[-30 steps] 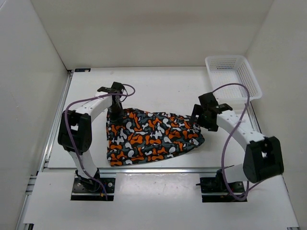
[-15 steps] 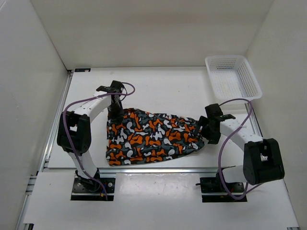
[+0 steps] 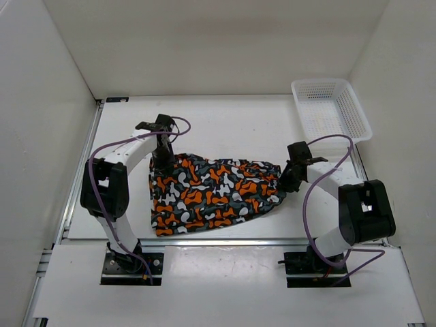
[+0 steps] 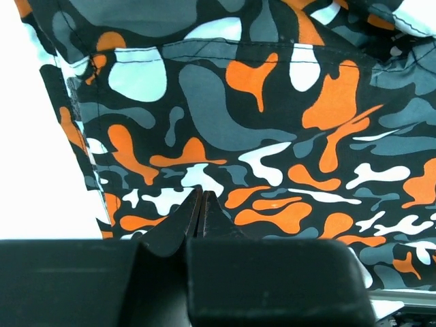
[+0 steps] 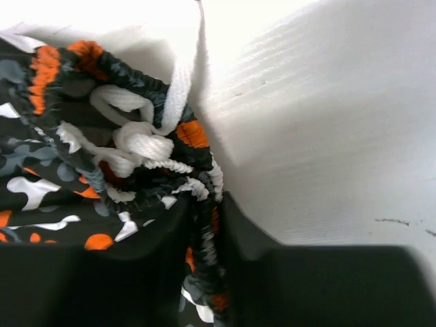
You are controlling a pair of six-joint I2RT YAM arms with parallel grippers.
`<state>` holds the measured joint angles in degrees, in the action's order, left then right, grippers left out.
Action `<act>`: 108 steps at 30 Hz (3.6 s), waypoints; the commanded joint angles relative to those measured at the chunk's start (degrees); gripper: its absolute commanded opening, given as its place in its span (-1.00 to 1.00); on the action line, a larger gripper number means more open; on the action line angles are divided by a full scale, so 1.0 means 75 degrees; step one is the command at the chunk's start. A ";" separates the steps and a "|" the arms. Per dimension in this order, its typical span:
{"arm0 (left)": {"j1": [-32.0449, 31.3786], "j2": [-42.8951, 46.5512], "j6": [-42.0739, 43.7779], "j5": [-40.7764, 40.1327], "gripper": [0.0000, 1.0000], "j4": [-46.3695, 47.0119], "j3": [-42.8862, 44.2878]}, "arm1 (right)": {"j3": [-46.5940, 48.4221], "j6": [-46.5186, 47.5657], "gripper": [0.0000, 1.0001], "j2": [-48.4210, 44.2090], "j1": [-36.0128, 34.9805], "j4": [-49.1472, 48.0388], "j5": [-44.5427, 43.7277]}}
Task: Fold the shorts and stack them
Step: Fold the shorts
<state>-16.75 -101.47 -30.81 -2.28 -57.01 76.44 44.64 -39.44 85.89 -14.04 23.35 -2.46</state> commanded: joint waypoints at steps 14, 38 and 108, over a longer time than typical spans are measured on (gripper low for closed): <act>0.1144 0.0838 0.0054 0.1078 -0.79 0.0675 -0.1613 | 0.1242 0.0230 -1.00 -0.1524 -0.0272 0.1643 -0.2003; 0.0557 0.0053 -0.0744 0.1652 -0.79 0.1754 -0.2106 | 0.6526 0.0407 -1.00 0.1191 -0.5743 0.3331 -0.4114; 0.0593 0.1575 0.0382 0.1382 -0.80 -0.0297 0.0273 | 0.4045 0.0337 -0.43 0.0912 -0.5627 0.1703 -0.2004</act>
<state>-12.16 -93.51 -28.27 8.82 -56.38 78.94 75.99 -38.37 94.06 -54.11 33.43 -16.40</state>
